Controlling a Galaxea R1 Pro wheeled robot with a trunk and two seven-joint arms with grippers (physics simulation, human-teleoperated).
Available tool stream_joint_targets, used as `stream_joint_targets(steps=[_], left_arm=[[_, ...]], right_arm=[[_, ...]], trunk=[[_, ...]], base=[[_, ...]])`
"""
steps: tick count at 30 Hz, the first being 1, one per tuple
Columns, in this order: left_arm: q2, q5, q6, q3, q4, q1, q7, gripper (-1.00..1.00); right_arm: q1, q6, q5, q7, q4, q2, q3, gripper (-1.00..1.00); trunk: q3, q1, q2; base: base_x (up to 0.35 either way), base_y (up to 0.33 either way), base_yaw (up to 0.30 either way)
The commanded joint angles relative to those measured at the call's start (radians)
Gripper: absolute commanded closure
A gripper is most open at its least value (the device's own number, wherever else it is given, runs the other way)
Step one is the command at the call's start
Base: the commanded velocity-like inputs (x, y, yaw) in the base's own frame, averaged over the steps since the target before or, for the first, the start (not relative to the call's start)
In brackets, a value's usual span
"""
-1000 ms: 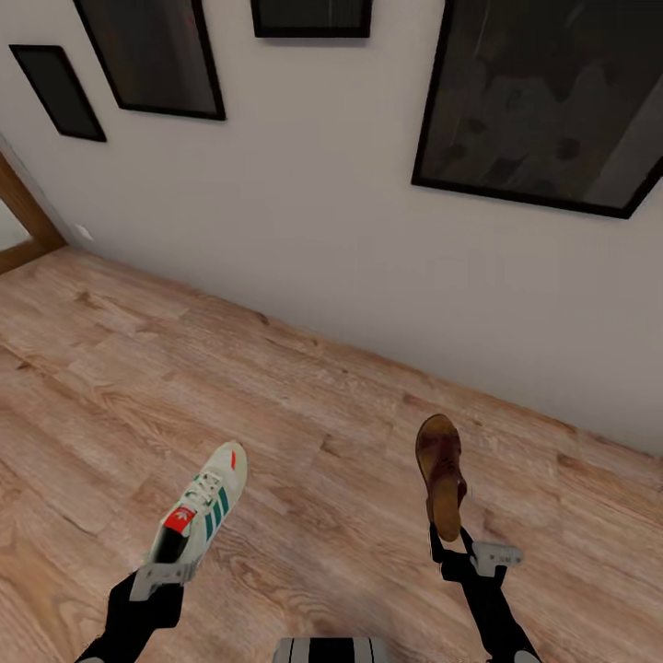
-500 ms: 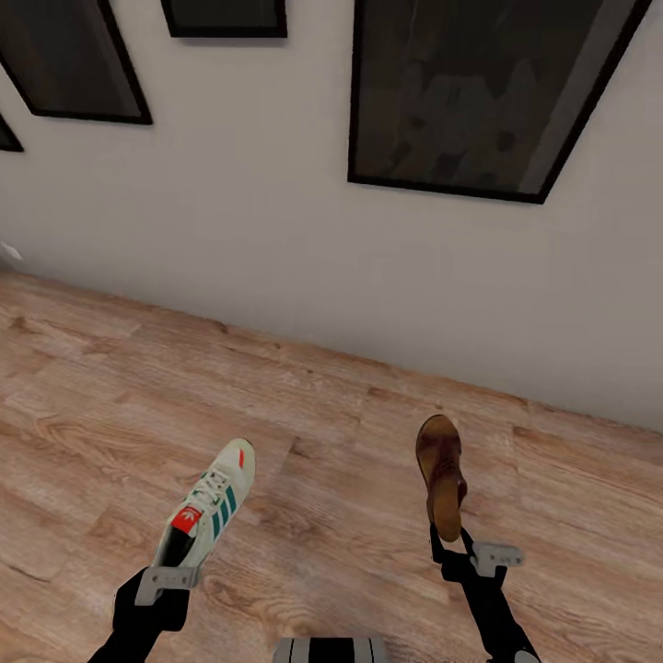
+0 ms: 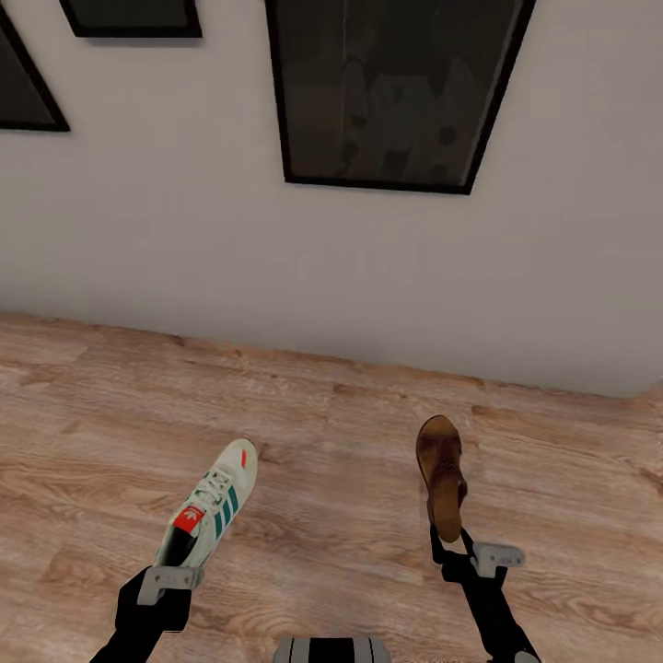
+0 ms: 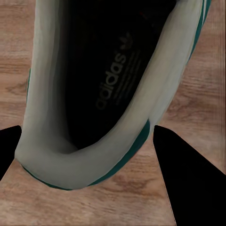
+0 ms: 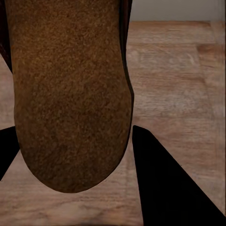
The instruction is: Pick up the two gym shoes and the two sandals from the corridor floor and place them onto the hallstand (shoe rack) in the corridor, making sure they are on the rack and not on the floor. Arrange them so the two gym shoes are next to each other and the two sandals are next to each other.
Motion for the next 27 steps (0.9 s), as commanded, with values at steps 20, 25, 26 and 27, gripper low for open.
stream_joint_targets(steps=[20, 25, 26, 27], left_arm=[[0.0, 0.0, 0.0, -0.005, 0.0, 0.0, 0.0, 1.0], [0.0, 0.0, 0.0, -0.013, 0.0, 0.0, 0.0, 1.0], [0.0, 0.0, 0.0, -0.013, 0.0, 0.0, 0.0, 1.0], [0.0, 0.0, 0.0, -0.013, 0.0, 0.0, 0.0, 1.0]], right_arm=[[0.0, 0.0, -0.003, 0.004, 0.095, -0.003, -0.002, 1.0], [0.0, 0.0, 0.001, 0.002, 0.263, -0.001, -0.001, 1.0], [0.0, 0.0, 0.003, 0.001, 0.274, 0.0, 0.0, 1.0], [0.0, 0.0, 0.004, 0.001, 0.281, 0.0, 0.001, 1.0]], trunk=[[-0.002, 0.0, 0.0], [-0.004, 0.0, 0.0], [-0.005, 0.0, 0.0], [-0.005, 0.0, 0.0]], base=[[0.0, 0.0, -0.299], [0.0, 0.0, -0.277], [0.0, 0.0, -0.268], [0.0, 0.0, -0.262]])
